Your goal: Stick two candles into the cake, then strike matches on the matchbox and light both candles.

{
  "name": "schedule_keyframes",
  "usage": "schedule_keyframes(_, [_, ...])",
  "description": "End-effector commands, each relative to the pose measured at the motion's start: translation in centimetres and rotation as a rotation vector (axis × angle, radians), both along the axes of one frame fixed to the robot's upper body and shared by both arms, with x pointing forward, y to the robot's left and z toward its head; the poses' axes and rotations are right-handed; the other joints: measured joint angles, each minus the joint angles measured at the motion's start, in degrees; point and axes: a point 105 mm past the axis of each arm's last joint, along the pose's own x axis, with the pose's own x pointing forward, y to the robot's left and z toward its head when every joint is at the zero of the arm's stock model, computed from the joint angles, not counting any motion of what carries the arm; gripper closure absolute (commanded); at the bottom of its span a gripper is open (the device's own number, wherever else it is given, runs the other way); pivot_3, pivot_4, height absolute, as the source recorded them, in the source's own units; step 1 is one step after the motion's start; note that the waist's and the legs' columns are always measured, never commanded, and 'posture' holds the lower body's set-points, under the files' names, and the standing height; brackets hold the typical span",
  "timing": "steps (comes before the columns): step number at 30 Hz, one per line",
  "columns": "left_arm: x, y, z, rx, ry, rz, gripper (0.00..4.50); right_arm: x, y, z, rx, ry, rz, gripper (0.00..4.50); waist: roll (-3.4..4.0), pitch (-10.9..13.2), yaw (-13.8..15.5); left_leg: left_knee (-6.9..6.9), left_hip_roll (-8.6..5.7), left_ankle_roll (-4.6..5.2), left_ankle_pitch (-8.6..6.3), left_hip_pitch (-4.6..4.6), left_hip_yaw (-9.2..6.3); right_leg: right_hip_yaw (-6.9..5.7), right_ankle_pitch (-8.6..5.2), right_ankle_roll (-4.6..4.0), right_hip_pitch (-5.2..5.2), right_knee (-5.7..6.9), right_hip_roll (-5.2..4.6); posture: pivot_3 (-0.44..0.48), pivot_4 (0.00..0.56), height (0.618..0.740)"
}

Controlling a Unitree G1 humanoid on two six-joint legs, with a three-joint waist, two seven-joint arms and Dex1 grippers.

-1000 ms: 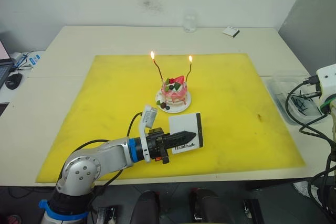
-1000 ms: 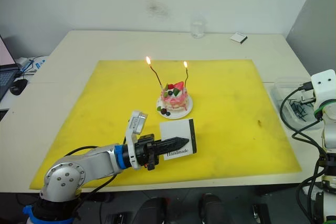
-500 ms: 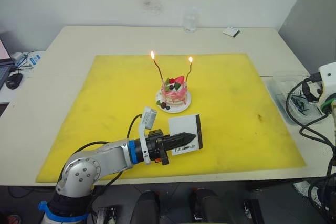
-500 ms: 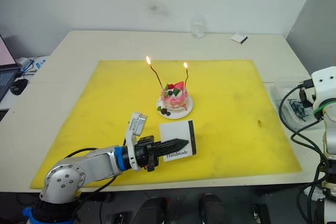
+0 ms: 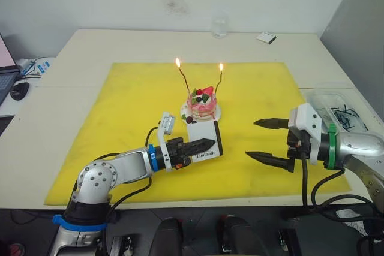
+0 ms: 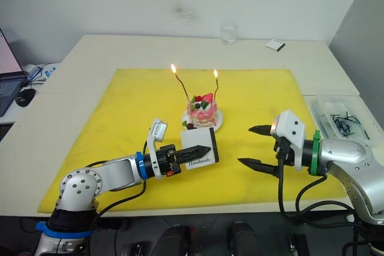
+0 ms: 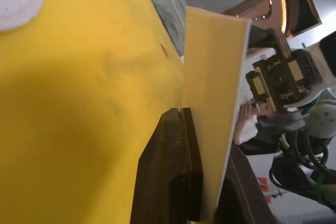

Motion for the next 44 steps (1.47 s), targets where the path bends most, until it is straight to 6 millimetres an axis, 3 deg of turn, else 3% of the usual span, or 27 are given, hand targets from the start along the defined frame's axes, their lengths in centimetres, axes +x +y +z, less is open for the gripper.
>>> schedule_keyframes(1, [-0.5,0.0,-0.6,0.023,0.086,-0.039,4.50,-0.5,0.9,0.9,0.009,-0.032,0.081,0.04,0.00,0.0,0.0,-0.02,0.00,0.00,0.00,0.00,-0.01,0.00,0.00,0.00,0.00,0.00,0.01,0.000,0.150,0.740])
schedule_keyframes(9, [1.3,0.3,-2.4,0.097,0.213,0.064,4.50,0.5,1.4,0.7,0.039,-0.065,0.069,0.04,0.00,0.0,0.0,-0.09,0.12,0.00,0.00,-0.03,-0.23,-0.05,-0.06,-0.10,-0.02,0.06,0.03,0.000,0.150,0.740])
schedule_keyframes(13, [1.7,0.7,-3.0,0.138,0.238,0.073,3.39,0.8,1.4,0.4,0.038,-0.072,0.061,0.00,0.00,0.0,0.0,-0.07,0.10,-0.01,0.00,-0.02,-0.18,-0.01,-0.05,-0.10,-0.02,0.07,0.04,0.000,0.150,0.740])
schedule_keyframes(17, [2.5,2.3,-2.6,0.167,0.227,0.124,2.20,1.4,1.1,0.2,0.037,-0.085,0.042,0.00,0.00,0.0,-0.1,-0.07,0.08,-0.01,0.00,-0.02,-0.17,0.00,-0.05,-0.10,-0.02,0.07,0.04,0.000,0.150,0.740])
schedule_keyframes(20, [3.0,4.9,-1.4,0.176,0.205,0.191,1.32,1.8,0.6,-0.4,0.042,-0.080,0.013,0.00,0.00,0.0,-0.3,-0.07,0.13,-0.01,0.00,0.02,-0.18,0.01,-0.05,-0.10,-0.01,0.09,0.04,0.000,0.150,0.740])
schedule_keyframes(24, [2.1,9.6,1.2,0.293,0.095,0.247,0.09,1.8,-0.8,-1.5,0.028,-0.064,-0.034,0.00,0.00,0.0,-0.4,-0.18,0.23,-0.01,0.00,0.09,-0.26,-0.05,-0.07,-0.16,-0.05,0.15,0.07,0.000,0.150,0.740])
schedule_keyframes(28, [2.6,13.8,6.1,0.451,-0.206,0.328,0.02,3.8,-3.5,-0.9,0.146,-0.063,-0.272,0.00,0.00,0.0,-0.2,-0.23,0.17,-0.04,0.00,-0.04,-0.21,-0.09,-0.16,-0.30,-0.20,0.13,0.04,0.000,0.150,0.740])
schedule_keyframes(30, [5.2,17.9,8.9,0.568,-0.462,0.550,0.02,6.2,-6.4,-1.1,0.139,-0.127,-0.513,0.00,0.02,0.0,0.2,-0.23,0.08,-0.04,0.00,-0.02,-0.06,-0.07,-0.16,-0.30,-0.19,0.10,-0.05,0.000,0.150,0.740])
schedule_keyframes(31, [5.9,19.3,9.2,0.627,-0.542,0.626,0.02,7.2,-7.5,-1.2,0.126,-0.161,-0.605,0.00,0.02,0.0,0.3,-0.21,0.05,-0.05,0.00,-0.02,-0.03,-0.07,-0.16,-0.31,-0.18,0.06,-0.10,0.000,0.150,0.740])
schedule_keyframes(33, [6.8,20.8,8.7,0.737,-0.665,0.735,0.02,8.6,-8.7,-1.3,0.106,-0.217,-0.720,0.00,0.03,0.0,0.4,-0.19,0.06,-0.05,0.00,-0.03,0.13,-0.02,-0.27,-0.50,-0.19,0.01,-0.32,0.000,0.150,0.740])
schedule_keyframes(37, [7.8,22.0,6.5,0.738,-0.727,0.997,0.02,11.0,-9.6,-1.5,0.110,-0.322,-0.850,0.00,0.03,0.0,0.4,-0.23,0.01,-0.01,-0.01,-0.06,0.44,0.14,-0.04,-0.09,-0.21,-0.12,-0.75,0.000,0.150,0.740])
schedule_keyframes(40, [8.0,22.1,4.6,0.779,-0.723,1.144,0.02,12.2,-9.4,-1.5,0.171,-0.348,-0.898,0.00,-0.15,0.0,0.3,-0.17,0.02,0.01,-0.02,-0.29,0.46,0.15,0.08,0.12,-0.31,-0.20,-0.75,0.000,0.150,0.740])
schedule_keyframes(44, [8.3,20.4,2.7,0.805,-0.717,1.111,0.02,12.6,-8.6,-2.0,0.206,-0.360,-0.897,0.00,-0.18,0.0,0.4,-0.11,0.06,-0.01,-0.01,-0.81,0.20,0.22,0.12,0.16,-0.80,0.04,-0.51,0.000,0.150,0.740])
